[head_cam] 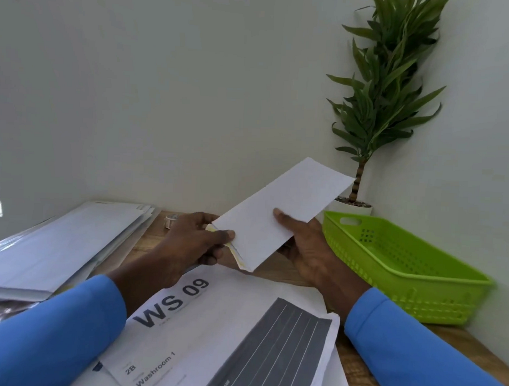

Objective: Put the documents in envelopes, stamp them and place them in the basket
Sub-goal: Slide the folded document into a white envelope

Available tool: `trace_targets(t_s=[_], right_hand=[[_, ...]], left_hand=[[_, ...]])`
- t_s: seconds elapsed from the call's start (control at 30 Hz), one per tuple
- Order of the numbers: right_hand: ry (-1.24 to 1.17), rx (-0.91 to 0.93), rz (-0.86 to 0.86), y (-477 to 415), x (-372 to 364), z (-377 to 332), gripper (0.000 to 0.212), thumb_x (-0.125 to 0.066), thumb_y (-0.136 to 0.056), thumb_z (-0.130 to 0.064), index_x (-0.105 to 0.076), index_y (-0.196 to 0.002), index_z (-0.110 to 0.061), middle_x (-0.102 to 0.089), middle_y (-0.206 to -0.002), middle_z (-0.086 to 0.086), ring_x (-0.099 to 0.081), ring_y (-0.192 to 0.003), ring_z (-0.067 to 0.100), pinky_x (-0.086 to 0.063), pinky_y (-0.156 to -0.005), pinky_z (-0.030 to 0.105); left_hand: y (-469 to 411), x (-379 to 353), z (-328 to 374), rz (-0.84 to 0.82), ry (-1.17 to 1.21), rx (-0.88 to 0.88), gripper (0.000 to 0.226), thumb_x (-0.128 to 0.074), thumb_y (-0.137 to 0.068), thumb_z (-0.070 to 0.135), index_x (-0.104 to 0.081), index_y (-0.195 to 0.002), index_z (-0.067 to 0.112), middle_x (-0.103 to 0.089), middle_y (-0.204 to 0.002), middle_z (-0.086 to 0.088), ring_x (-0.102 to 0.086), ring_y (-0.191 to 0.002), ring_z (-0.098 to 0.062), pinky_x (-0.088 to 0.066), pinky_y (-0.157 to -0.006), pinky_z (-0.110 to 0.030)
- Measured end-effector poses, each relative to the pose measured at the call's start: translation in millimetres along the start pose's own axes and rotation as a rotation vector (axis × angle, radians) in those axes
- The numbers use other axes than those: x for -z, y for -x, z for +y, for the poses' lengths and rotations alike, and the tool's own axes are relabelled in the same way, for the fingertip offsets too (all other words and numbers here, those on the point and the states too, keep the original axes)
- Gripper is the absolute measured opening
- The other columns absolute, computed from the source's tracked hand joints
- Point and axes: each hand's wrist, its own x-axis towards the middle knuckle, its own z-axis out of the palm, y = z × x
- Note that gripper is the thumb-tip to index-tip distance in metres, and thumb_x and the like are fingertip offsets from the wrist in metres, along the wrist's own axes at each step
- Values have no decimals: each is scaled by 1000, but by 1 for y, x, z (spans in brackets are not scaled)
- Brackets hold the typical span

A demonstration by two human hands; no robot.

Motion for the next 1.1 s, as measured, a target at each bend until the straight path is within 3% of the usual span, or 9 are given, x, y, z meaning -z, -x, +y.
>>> trace_targets(t_s=[0.1,0.3,0.47,0.67,0.77,0.93,1.1], right_hand=[[72,-39,-82,5,-7,12,48,-80,-79,-2,-65,-123,-11,-75,-117,10,-73,-105,30,-62,-77,44],[-28,-21,-56,3,-7,10,46,-77,-80,4,-64,-122,-11,-75,-117,11,-72,-104,30,-63,-73,43],[-139,-69,-127,8,-9,6,46,-73,-83,5,-63,-125,-11,-75,-116,11,-75,-97,25,-63,-68,39],[-143,-90,-159,9,-11,5,48,-75,-82,2,-63,-126,-12,-74,-120,12,-72,-105,29,-64,-74,41],[-136,-82,-172,10,-12,5,48,-76,-79,0,-64,-124,-13,-75,-116,10,-73,-104,29,-64,-76,42],[-52,-116,-279,18,-17,9,63,-81,-68,-8,-62,-128,-12,-72,-124,13,-70,-112,34,-62,-86,46],[62,-138,-362,30,-25,16,64,-81,-65,-12,-61,-126,-20,-77,-113,6,-74,-101,26,-63,-79,39]], left_hand=[[-1,3,-1,52,68,-7,40,-80,-86,6,-61,-121,8,-68,-74,-14,-57,-53,-17,-51,-49,-27],[-1,4,4,-18,190,-4,24,-67,-90,-1,-73,-112,6,-72,-87,-15,-56,-63,-17,-49,-54,-26],[-4,7,1,6,165,-53,29,-77,-87,6,-77,-113,18,-67,-88,-5,-55,-71,-14,-51,-59,-26],[0,7,4,-150,293,-35,21,-76,-82,10,-77,-102,4,-70,-86,-13,-64,-69,-17,-59,-61,-25],[1,6,5,-146,236,-70,32,-79,-76,16,-77,-105,2,-72,-88,-14,-63,-66,-16,-59,-61,-24],[-3,6,1,13,70,-163,20,-77,-87,12,-76,-105,2,-65,-83,-21,-58,-58,-15,-57,-60,-25],[-1,5,-2,20,46,-157,21,-79,-86,13,-75,-104,3,-66,-78,-21,-59,-61,-19,-57,-67,-34]])
